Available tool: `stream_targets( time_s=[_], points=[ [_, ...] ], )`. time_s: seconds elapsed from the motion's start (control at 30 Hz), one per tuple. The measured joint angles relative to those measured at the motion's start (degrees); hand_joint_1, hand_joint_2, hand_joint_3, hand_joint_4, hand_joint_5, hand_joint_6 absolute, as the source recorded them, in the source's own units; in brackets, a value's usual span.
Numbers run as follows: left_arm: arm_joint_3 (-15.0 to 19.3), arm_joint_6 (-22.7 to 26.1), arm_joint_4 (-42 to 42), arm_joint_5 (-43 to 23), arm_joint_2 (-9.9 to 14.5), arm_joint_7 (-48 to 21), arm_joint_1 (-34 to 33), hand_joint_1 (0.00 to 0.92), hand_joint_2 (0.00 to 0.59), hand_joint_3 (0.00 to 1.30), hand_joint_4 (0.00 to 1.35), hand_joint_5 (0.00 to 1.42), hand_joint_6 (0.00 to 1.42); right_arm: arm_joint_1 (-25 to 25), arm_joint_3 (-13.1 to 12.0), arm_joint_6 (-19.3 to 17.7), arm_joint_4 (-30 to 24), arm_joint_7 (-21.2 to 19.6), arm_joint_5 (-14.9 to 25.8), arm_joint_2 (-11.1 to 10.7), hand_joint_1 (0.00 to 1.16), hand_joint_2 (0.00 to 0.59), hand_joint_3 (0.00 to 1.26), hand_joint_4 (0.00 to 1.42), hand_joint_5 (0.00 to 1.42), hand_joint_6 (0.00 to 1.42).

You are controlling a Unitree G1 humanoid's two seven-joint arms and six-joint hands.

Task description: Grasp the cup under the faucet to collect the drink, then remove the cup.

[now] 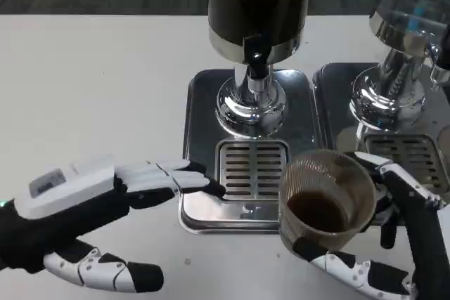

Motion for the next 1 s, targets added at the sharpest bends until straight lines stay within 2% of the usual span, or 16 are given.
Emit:
stream_targets(
  time_s=[0.43,1.0],
  points=[
    [0.0,-0.43,-3.12,-2.25,1.79,0.0,3.39,0.0,0.161,0.17,0.08,0.06,0.11,1.47,-0.7,-0.82,-1.45,1.19,0.34,0.34,0.69,0.226,0.69,0.79,0.93,1.23],
    [-0.01,-0.39,-4.12,-3.62,2.06,0.0,3.86,0.0,0.159,0.17,0.08,0.06,0.12,1.65,-1.19,-1.6,-1.45,1.46,0.34,0.9,0.68,0.234,0.7,0.81,0.94,1.24]
  ],
)
